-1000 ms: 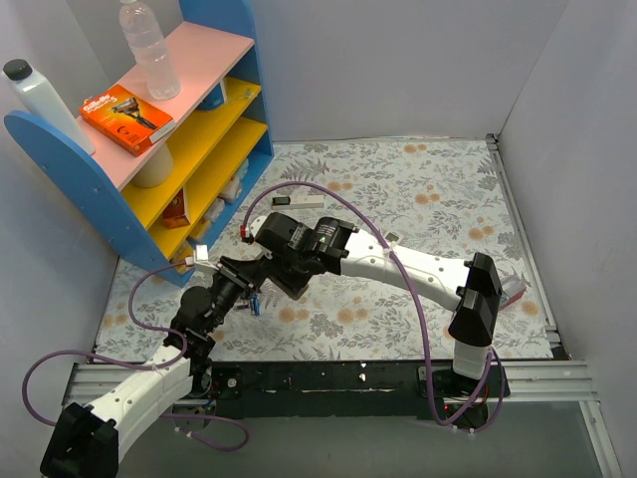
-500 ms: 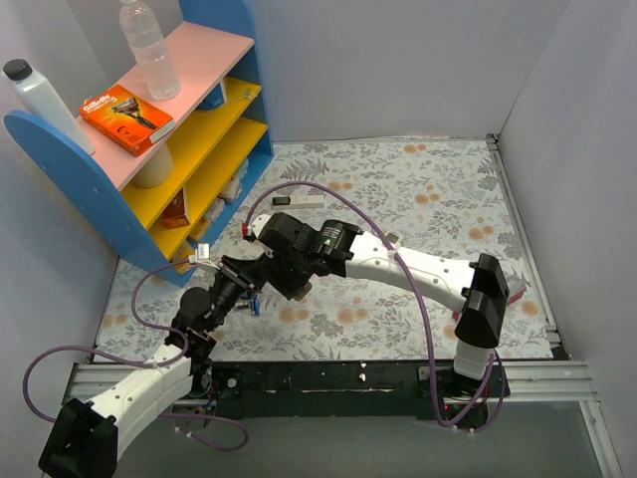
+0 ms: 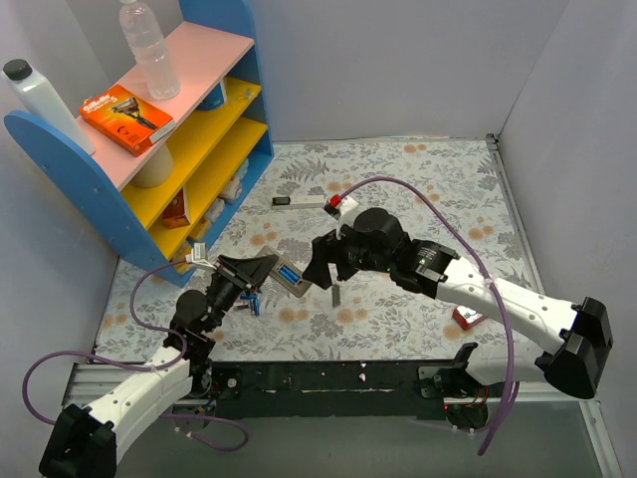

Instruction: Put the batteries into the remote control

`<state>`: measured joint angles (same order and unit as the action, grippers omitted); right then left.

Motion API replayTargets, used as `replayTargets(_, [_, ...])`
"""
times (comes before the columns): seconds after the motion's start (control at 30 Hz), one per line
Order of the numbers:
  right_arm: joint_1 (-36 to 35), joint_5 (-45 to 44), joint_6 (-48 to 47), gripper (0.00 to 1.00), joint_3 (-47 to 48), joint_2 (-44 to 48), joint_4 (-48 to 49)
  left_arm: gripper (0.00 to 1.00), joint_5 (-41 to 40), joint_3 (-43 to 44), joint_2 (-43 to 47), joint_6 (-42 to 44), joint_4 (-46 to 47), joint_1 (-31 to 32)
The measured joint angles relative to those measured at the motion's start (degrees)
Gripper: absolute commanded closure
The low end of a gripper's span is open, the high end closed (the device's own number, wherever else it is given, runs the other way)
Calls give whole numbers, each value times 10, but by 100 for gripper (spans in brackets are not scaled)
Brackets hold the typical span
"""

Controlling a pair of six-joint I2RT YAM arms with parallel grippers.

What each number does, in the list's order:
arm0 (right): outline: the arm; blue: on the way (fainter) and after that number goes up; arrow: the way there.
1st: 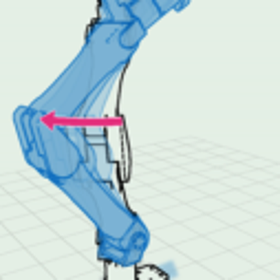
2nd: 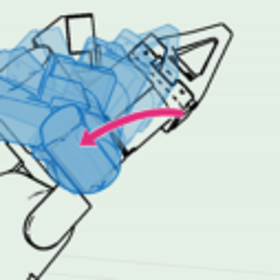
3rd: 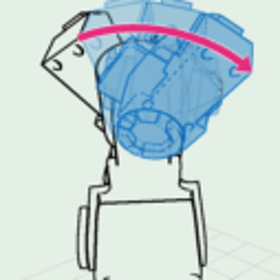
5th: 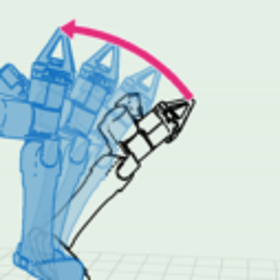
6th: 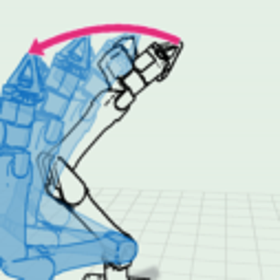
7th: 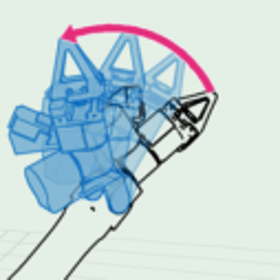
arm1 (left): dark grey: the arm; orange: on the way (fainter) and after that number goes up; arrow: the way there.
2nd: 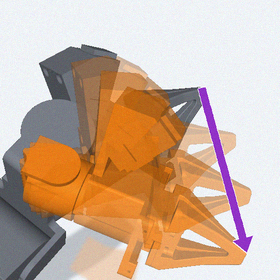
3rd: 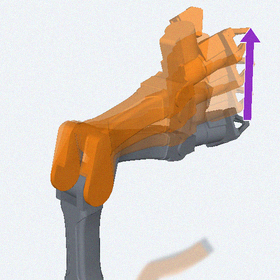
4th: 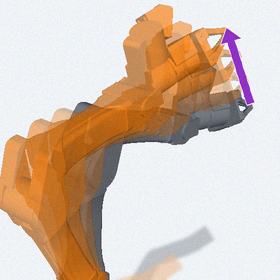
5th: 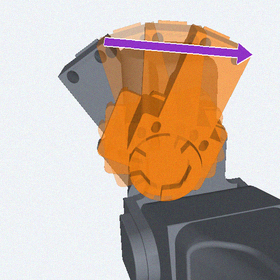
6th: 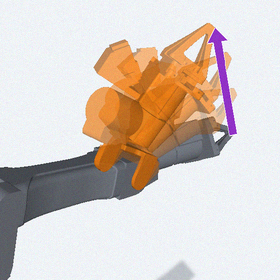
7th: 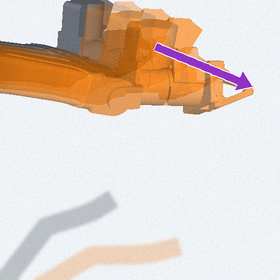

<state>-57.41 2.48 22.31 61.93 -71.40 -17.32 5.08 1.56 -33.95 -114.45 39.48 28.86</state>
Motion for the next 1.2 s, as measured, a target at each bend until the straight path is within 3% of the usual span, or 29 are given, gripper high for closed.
replayTargets(0.17, [5, 44, 30, 16, -38, 8, 74, 100, 1, 0, 2, 0, 3, 0])
replayTargets(0.37, [15, 34, 32, 20, -72, 10, 96, 100, 0, 0, 3, 0, -7, 0])
replayTargets(0.63, [69, -70, 28, 15, -134, 49, 2, 100, -2, 0, 21, 0, -49, 0])
replayTargets(0.77, [103, -100, 27, 19, -170, 64, -42, 100, -1, 0, 32, 5, -77, 0])
replayTargets(0.93, [126, -118, 13, 25, -204, 47, -100, 100, 3, 0, 35, 20, -102, 0])
replayTargets(1.2, [144, -107, -11, 24, -206, -16, -132, 100, 17, 0, 23, 30, -108, 0])
